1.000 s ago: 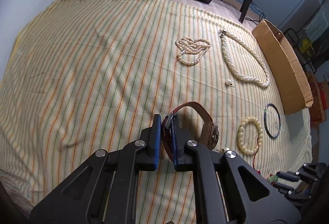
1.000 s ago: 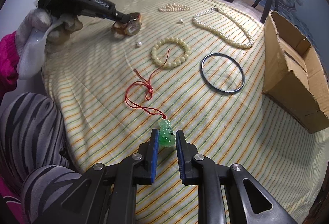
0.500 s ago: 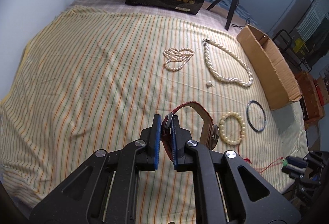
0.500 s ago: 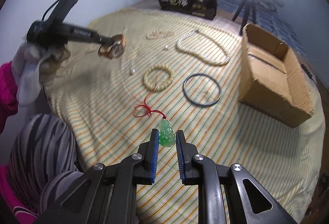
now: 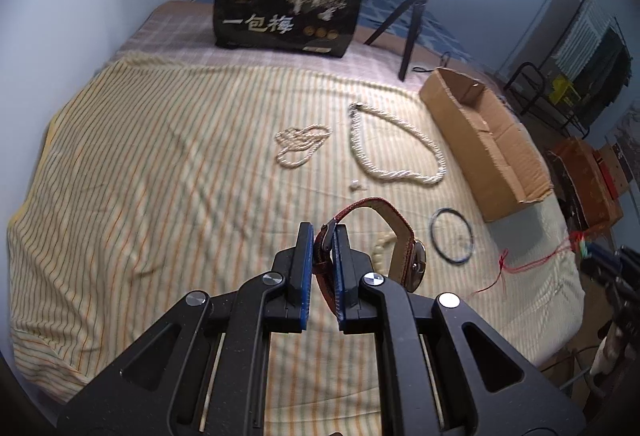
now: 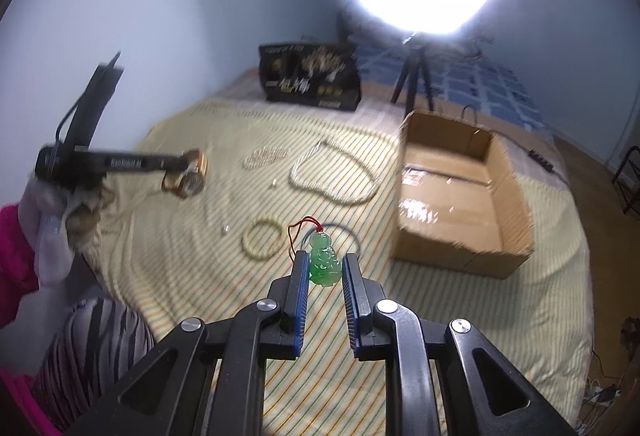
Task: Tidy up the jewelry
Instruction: 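Carry the watch in the left tool and pendant in the right tool over the cardboard box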
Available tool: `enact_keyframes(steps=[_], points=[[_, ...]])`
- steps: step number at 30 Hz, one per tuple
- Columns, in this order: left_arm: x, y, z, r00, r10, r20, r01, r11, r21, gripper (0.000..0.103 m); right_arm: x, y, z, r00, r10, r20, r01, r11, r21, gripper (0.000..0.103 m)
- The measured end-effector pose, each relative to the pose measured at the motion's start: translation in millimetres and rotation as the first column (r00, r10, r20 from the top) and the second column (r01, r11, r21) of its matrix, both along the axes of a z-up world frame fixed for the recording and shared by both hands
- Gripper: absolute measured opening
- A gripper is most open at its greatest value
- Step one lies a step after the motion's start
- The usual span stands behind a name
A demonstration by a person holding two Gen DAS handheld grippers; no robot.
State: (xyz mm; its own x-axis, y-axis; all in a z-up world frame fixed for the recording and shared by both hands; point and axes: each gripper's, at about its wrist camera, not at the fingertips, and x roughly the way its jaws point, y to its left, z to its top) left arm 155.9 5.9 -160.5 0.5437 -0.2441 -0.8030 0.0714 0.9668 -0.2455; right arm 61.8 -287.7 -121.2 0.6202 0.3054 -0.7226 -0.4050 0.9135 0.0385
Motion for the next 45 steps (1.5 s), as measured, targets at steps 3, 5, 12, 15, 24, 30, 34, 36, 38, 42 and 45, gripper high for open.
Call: enact_keyframes(steps=[3,5,12,15,24,30,34,36,38,42,45], points=[[0,-11,8,1.0,-0.023,0.016,0.023,1.0,-0.006,0.007,3,-11,12,0.999,-0.024,0.033,0.024,1.0,0.015,0.015],[2,-20,13,0.999,-0.04,0.027,0.04,0.999,-0.008,0.007,6,-17,21,0.998,-0.04,0.054,0.039,0.999,0.021,0.015],[9,-53,28,0.994,-0.095,0.059,0.097,0.995,-0.023,0.007,23,-44,47,0.988,-0.101,0.116,0.099,0.995,0.026,0.015],[14,-69,33,0.991,-0.117,0.071,0.12,0.992,-0.032,0.007,33,-52,52,0.985,-0.117,0.13,0.115,0.993,0.018,0.015],[34,-128,42,0.976,-0.198,0.097,0.202,0.979,-0.04,0.007,77,-77,57,0.975,-0.166,0.148,0.166,0.986,0.012,0.015],[53,-167,40,0.967,-0.234,0.101,0.239,0.97,-0.04,0.007,111,-91,52,0.97,-0.194,0.145,0.196,0.981,0.004,0.015],[65,-189,33,0.964,-0.248,0.092,0.253,0.967,-0.043,0.007,133,-100,44,0.968,-0.213,0.13,0.214,0.977,0.009,0.015],[71,-199,29,0.963,-0.254,0.086,0.258,0.965,-0.044,0.007,142,-103,39,0.968,-0.22,0.121,0.22,0.975,0.01,0.015],[76,-208,24,0.962,-0.26,0.08,0.264,0.963,-0.044,0.007,149,-106,34,0.968,-0.224,0.113,0.224,0.974,0.007,0.015],[85,-223,15,0.963,-0.262,0.068,0.266,0.963,-0.048,0.007,166,-111,22,0.967,-0.238,0.091,0.238,0.971,0.011,0.015],[90,-232,8,0.962,-0.265,0.062,0.268,0.962,-0.042,0.007,175,-114,13,0.967,-0.244,0.074,0.244,0.97,0.016,0.015]])
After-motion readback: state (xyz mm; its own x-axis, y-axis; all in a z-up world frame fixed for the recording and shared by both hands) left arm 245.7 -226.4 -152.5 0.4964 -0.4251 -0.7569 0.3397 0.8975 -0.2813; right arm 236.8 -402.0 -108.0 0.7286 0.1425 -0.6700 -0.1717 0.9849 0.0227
